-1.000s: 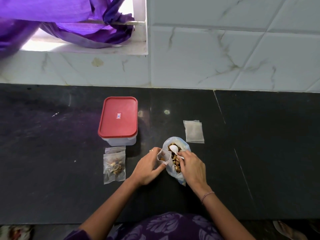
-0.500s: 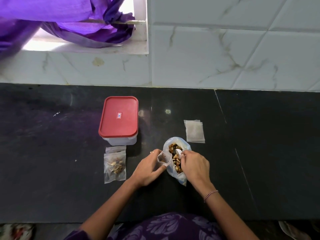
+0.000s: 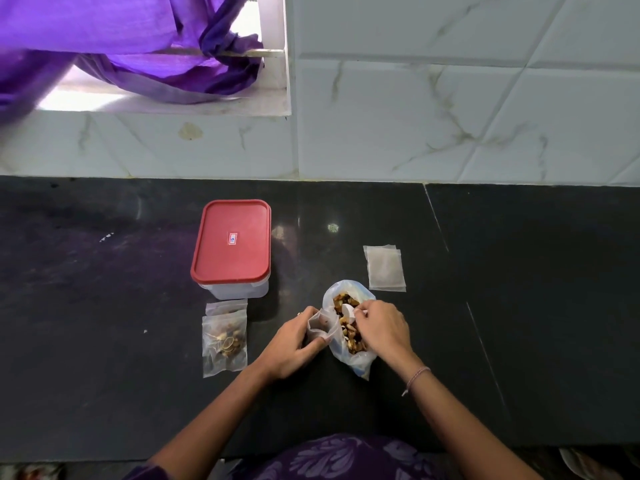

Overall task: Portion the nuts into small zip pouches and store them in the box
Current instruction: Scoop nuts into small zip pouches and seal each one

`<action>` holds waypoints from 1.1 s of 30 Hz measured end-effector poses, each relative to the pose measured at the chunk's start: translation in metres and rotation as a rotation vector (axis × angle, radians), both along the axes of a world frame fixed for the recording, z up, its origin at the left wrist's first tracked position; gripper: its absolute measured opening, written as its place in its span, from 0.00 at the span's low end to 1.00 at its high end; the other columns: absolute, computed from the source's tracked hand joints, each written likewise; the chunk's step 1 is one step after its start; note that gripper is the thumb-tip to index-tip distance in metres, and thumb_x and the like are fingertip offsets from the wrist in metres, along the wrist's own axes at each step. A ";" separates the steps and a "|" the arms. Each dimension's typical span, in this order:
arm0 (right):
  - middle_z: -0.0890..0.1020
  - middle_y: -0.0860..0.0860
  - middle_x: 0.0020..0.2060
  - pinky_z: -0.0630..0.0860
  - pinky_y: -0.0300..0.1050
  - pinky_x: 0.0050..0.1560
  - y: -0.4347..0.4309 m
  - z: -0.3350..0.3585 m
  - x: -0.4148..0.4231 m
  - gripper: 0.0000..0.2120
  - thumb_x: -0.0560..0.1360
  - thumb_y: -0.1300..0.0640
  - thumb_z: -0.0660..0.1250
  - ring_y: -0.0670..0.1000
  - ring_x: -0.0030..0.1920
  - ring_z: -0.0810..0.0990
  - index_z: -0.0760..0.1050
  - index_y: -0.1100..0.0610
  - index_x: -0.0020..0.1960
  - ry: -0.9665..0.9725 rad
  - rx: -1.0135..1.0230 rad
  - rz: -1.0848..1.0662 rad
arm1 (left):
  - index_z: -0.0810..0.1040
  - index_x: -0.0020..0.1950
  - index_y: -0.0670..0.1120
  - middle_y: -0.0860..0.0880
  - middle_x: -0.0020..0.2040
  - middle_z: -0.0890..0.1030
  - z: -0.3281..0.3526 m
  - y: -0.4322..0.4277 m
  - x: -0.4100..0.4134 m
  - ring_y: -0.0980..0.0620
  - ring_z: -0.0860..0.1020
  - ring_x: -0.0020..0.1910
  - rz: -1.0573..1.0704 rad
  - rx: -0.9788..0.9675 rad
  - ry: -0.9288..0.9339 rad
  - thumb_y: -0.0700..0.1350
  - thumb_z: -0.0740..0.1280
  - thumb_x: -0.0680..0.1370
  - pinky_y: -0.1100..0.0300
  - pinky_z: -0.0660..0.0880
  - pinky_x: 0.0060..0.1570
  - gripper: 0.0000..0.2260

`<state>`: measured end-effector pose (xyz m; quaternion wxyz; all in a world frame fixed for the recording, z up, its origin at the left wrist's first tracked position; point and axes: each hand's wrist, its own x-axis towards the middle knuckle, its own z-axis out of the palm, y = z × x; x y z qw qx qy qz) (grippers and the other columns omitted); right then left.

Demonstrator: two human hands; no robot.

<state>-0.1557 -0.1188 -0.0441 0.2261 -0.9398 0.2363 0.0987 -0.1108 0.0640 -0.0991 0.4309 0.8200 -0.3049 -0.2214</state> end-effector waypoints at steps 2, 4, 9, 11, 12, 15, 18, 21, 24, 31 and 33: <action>0.82 0.49 0.44 0.74 0.38 0.37 -0.011 -0.001 0.002 0.12 0.80 0.52 0.59 0.45 0.42 0.79 0.80 0.55 0.54 0.012 0.169 -0.075 | 0.71 0.54 0.56 0.56 0.51 0.78 0.002 0.000 0.000 0.54 0.78 0.48 -0.004 -0.014 0.003 0.59 0.61 0.77 0.47 0.75 0.49 0.10; 0.82 0.49 0.46 0.70 0.36 0.35 -0.018 -0.001 0.000 0.12 0.79 0.53 0.60 0.44 0.43 0.78 0.81 0.55 0.55 0.035 0.273 -0.116 | 0.71 0.54 0.54 0.57 0.51 0.79 0.003 0.001 -0.001 0.55 0.78 0.49 -0.009 -0.024 0.007 0.59 0.62 0.77 0.48 0.75 0.50 0.11; 0.81 0.53 0.40 0.77 0.46 0.46 -0.024 -0.007 0.002 0.12 0.78 0.54 0.62 0.48 0.42 0.79 0.81 0.59 0.44 0.086 0.358 -0.181 | 0.72 0.53 0.53 0.55 0.49 0.79 0.005 0.000 -0.001 0.54 0.78 0.47 -0.001 -0.033 0.008 0.57 0.62 0.78 0.46 0.75 0.48 0.10; 0.82 0.54 0.40 0.78 0.46 0.46 -0.015 -0.009 -0.001 0.12 0.78 0.54 0.62 0.48 0.41 0.80 0.81 0.59 0.45 0.012 0.449 -0.288 | 0.72 0.53 0.53 0.55 0.49 0.79 0.007 -0.001 -0.002 0.53 0.79 0.47 0.008 -0.050 0.020 0.56 0.62 0.78 0.46 0.75 0.48 0.09; 0.83 0.53 0.42 0.78 0.46 0.45 -0.008 -0.009 -0.003 0.12 0.78 0.54 0.62 0.48 0.41 0.80 0.82 0.58 0.49 -0.034 0.429 -0.301 | 0.72 0.53 0.52 0.55 0.49 0.79 0.008 -0.001 -0.004 0.52 0.79 0.47 0.013 -0.064 0.026 0.55 0.62 0.78 0.47 0.76 0.47 0.09; 0.83 0.51 0.46 0.74 0.38 0.36 0.007 -0.008 -0.009 0.13 0.80 0.52 0.59 0.46 0.41 0.79 0.80 0.54 0.56 -0.089 0.187 -0.125 | 0.73 0.53 0.50 0.56 0.49 0.79 0.010 -0.001 -0.009 0.53 0.79 0.48 0.023 -0.098 0.031 0.55 0.62 0.78 0.49 0.76 0.48 0.10; 0.83 0.50 0.47 0.78 0.42 0.43 0.000 -0.008 -0.007 0.12 0.79 0.52 0.60 0.47 0.45 0.80 0.80 0.54 0.55 -0.011 0.232 -0.107 | 0.73 0.54 0.51 0.58 0.49 0.78 0.010 0.001 -0.010 0.54 0.79 0.48 0.014 -0.085 0.030 0.57 0.61 0.78 0.50 0.76 0.48 0.11; 0.82 0.51 0.42 0.79 0.44 0.44 -0.010 -0.010 -0.009 0.10 0.78 0.55 0.63 0.48 0.44 0.80 0.81 0.57 0.54 0.004 0.633 -0.401 | 0.72 0.55 0.51 0.57 0.51 0.79 0.009 0.004 -0.010 0.55 0.78 0.49 0.001 -0.068 0.024 0.56 0.61 0.78 0.51 0.76 0.50 0.11; 0.82 0.52 0.44 0.79 0.43 0.44 -0.010 -0.011 -0.014 0.10 0.78 0.56 0.64 0.48 0.45 0.80 0.80 0.58 0.55 -0.020 0.793 -0.524 | 0.72 0.56 0.52 0.57 0.53 0.78 0.009 0.002 -0.011 0.57 0.77 0.52 -0.009 -0.049 0.004 0.55 0.63 0.77 0.52 0.76 0.52 0.11; 0.79 0.49 0.45 0.71 0.36 0.35 -0.012 -0.010 -0.027 0.11 0.78 0.56 0.64 0.45 0.43 0.76 0.78 0.57 0.58 -0.107 0.801 -0.585 | 0.70 0.53 0.54 0.59 0.51 0.78 0.009 0.001 -0.010 0.59 0.78 0.50 0.033 -0.058 -0.040 0.53 0.69 0.75 0.62 0.76 0.48 0.11; 0.76 0.47 0.41 0.66 0.34 0.32 -0.014 -0.010 -0.031 0.11 0.78 0.56 0.64 0.42 0.38 0.72 0.78 0.57 0.59 -0.126 0.832 -0.592 | 0.69 0.52 0.54 0.60 0.50 0.78 0.011 0.000 -0.009 0.60 0.78 0.48 0.056 -0.074 -0.069 0.49 0.71 0.75 0.67 0.74 0.44 0.12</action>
